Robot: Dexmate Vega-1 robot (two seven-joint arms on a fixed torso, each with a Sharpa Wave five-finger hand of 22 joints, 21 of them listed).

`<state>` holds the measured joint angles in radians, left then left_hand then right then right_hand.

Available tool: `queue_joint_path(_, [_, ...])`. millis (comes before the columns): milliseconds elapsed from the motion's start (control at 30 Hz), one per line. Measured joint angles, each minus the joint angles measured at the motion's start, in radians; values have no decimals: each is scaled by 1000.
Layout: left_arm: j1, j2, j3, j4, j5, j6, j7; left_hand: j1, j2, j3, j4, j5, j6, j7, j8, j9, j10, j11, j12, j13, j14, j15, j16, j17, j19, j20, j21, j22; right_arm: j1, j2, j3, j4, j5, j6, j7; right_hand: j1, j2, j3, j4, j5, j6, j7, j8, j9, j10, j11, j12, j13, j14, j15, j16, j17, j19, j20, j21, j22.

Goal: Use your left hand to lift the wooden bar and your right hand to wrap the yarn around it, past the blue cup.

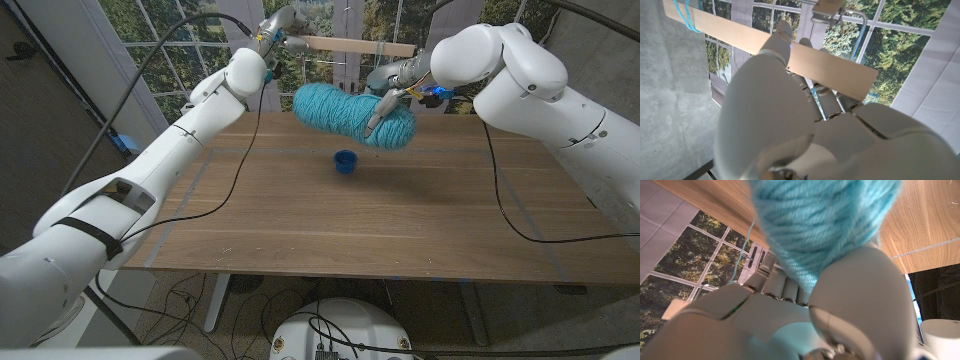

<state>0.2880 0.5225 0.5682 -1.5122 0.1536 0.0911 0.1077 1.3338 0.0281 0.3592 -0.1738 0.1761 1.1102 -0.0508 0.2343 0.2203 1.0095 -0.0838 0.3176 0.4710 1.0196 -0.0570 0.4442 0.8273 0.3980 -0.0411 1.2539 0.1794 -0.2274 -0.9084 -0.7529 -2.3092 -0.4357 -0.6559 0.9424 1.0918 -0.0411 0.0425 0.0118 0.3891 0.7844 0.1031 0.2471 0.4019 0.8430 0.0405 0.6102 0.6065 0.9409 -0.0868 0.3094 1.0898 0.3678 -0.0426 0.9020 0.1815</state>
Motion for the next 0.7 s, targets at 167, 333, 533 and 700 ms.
queue_joint_path(167, [2, -2, -11, 10, -66, -13, -7, 0, 0, 0, 0, 0, 0, 0, 0, 0, 0, 0, 0, 0, 5, 5, -3, -1, 0, 0, 0, 0, 14, 6, -25, 16, -5, -8, 0, 2, -2, -3, 4, 0, 0, 0, -1, 0, 0, 0, 0, 0, 0, 0, 0, 0, 0, 0, -4, 0])
queue_joint_path(333, [6, 0, -23, 11, -120, -22, -19, 0, 0, 0, 0, 0, 0, 0, 0, 0, 0, 0, 0, 0, 7, 3, -4, 0, 0, 0, 4, 0, 28, 16, -48, 34, -15, -21, 13, 2, -2, -3, 4, 0, 0, 0, -2, 0, 0, 0, -3, 0, 0, 0, -7, 3, 0, 0, -4, 0])
queue_joint_path(533, [16, 4, -37, 4, -184, -28, -36, 0, 0, 0, 0, -2, 0, 0, 0, 1, 4, 4, -8, 1, 7, 3, -7, 0, 0, 0, 4, 0, 44, 29, -69, 64, -16, -33, 30, 8, -8, -8, 8, 0, 0, 0, -4, -1, 1, 1, -2, -1, 0, 0, -7, 3, 0, 0, -4, 0])
queue_joint_path(700, [25, 15, -53, -9, -253, -28, -65, 10, -1, 0, 0, -4, 0, 0, 0, 1, 5, 2, -8, 5, 7, 3, -8, 3, 0, 0, 8, 0, 69, 45, -99, 105, -13, -47, 57, 8, -8, -8, 8, 0, 7, -7, -8, -1, 9, -1, -3, -1, 7, -7, -8, 5, 0, 0, -4, 0])
